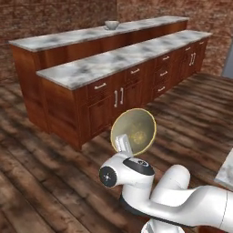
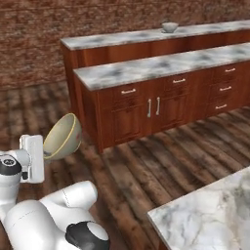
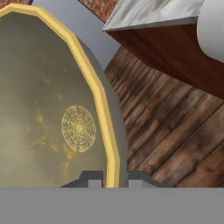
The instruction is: Move the bowls from the cabinet to the plates on the dining table.
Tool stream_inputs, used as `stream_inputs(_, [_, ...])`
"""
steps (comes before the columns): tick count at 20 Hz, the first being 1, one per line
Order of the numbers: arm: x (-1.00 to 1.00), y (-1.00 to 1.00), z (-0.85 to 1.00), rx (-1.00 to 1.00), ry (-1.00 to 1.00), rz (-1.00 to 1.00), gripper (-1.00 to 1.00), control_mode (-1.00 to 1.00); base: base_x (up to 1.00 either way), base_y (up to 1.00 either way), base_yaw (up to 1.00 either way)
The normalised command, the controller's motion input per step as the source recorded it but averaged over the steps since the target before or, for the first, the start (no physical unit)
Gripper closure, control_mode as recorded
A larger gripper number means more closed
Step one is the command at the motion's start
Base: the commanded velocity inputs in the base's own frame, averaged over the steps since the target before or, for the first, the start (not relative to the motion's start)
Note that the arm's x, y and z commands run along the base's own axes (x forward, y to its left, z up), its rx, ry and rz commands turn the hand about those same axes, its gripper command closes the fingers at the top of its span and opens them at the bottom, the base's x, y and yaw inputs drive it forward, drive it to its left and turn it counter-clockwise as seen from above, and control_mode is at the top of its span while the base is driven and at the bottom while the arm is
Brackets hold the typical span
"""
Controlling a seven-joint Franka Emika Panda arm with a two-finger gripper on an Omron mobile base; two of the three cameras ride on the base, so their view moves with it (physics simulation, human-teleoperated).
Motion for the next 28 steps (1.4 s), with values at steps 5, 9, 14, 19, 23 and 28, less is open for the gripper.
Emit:
stream_inputs(5, [0.0,0.0,0.0,0.0,0.0,0.0,1.0,1.0,1.0,0.7,0.14])
stream_inputs(9, [0.0,0.0,0.0,0.0,0.0,0.0,1.0,1.0,1.0,0.72,0.14])
stream_inputs(14, [0.0,0.0,0.0,0.0,0.0,0.0,1.0,1.0,1.0,0.69,0.14])
stream_inputs(19, [0.0,0.0,0.0,0.0,0.0,0.0,1.0,1.0,1.0,0.69,0.15])
stream_inputs(23, [0.0,0.0,0.0,0.0,0.0,0.0,1.0,1.0,1.0,0.68,0.15])
stream_inputs(28, [0.0,0.0,0.0,0.0,0.0,0.0,1.0,1.0,1.0,0.66,0.14])
